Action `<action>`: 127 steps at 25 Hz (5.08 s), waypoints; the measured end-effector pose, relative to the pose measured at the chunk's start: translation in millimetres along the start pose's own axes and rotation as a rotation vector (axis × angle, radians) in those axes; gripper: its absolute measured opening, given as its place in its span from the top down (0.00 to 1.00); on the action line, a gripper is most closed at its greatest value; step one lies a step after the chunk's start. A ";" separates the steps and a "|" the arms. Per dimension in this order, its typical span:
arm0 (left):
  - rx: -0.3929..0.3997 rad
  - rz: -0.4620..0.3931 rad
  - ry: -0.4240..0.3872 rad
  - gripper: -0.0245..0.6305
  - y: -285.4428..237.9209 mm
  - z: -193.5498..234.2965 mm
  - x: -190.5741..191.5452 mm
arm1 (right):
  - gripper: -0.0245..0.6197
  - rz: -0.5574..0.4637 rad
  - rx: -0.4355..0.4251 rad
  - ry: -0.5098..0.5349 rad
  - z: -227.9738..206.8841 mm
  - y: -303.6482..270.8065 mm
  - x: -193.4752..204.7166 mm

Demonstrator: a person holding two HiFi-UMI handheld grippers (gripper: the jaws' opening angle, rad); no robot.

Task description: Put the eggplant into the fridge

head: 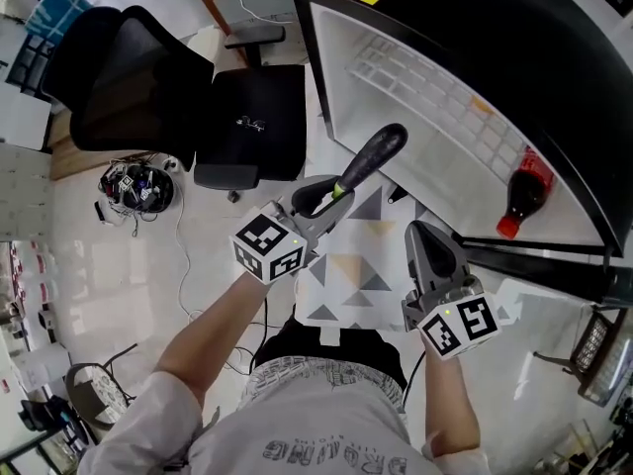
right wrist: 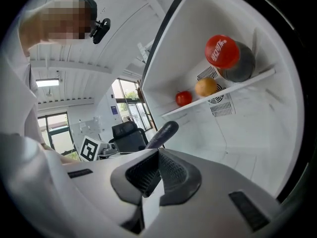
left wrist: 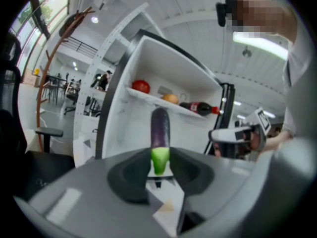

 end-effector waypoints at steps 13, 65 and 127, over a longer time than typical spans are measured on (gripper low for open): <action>-0.055 0.089 -0.123 0.78 -74.2 24.6 20.7 | 0.96 0.027 -0.008 0.028 -32.9 -16.7 -4.8; -0.182 0.388 -0.324 0.77 -182.5 56.4 63.4 | 0.96 0.049 -0.006 0.051 -63.0 -35.5 27.8; -0.148 0.107 -0.277 0.93 -13.2 -10.2 -48.1 | 0.96 -0.105 0.089 0.039 38.0 -1.6 -3.5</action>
Point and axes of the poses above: the fingertips, and each gripper's own axes: y backward along the fingers, z to its left, x out of its underside, the point moved 8 cm from there along y, backward along the fingers, and after that the axes turned 11 degrees about -y, right-handed, at the moved point
